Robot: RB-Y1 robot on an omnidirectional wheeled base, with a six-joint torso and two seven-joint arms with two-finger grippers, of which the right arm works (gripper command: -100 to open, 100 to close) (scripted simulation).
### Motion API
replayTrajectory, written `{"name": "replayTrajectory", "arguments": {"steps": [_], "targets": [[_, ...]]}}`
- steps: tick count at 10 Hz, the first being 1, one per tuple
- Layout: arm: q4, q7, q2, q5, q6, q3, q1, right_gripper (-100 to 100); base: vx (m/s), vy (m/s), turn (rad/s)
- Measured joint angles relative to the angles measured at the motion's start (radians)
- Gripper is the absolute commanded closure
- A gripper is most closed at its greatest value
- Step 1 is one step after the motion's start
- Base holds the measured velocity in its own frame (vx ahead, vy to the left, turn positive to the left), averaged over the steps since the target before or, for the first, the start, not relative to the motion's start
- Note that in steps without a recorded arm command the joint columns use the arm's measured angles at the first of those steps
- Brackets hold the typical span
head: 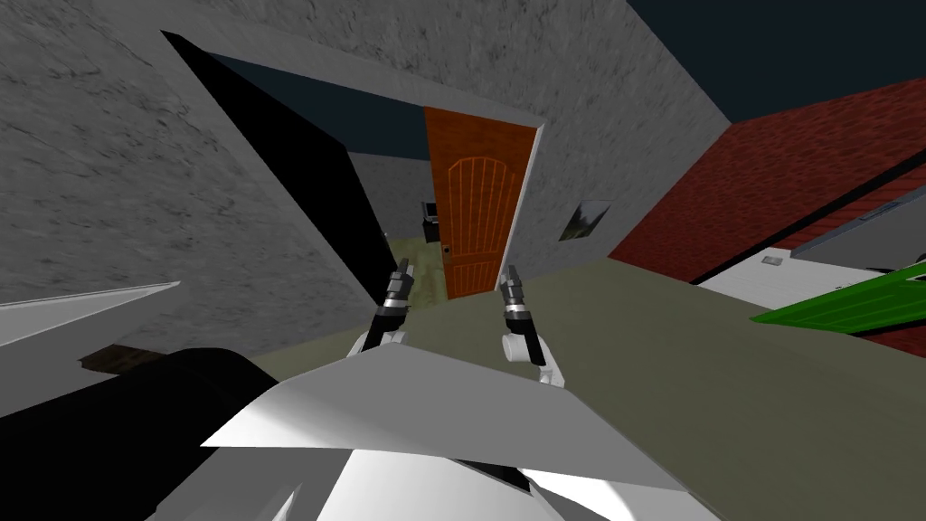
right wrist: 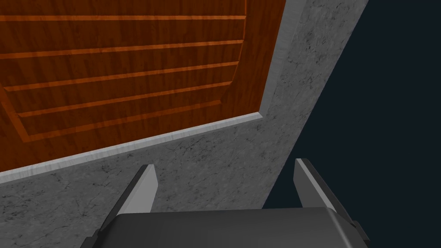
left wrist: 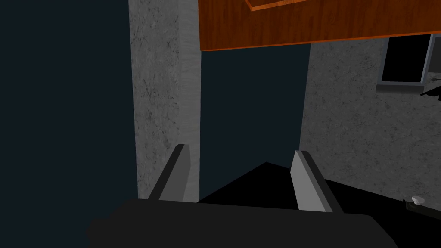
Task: Push the door open
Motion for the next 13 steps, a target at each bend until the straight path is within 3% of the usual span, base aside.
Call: {"name": "replayTrajectory", "arguments": {"steps": [6,9,13], "targets": [[0.132,-0.032,-0.006,-0.004,0.014,0.074,-0.071,-100,0.081,0.071,-0.075],[0.209,-0.038,0.007,0.000,0.013,0.119,-0.104,-100,0.094,0.065,-0.070],[0.301,-0.060,0.006,-0.003,0.025,0.175,-0.153,-100,0.098,0.082,-0.090]]}}
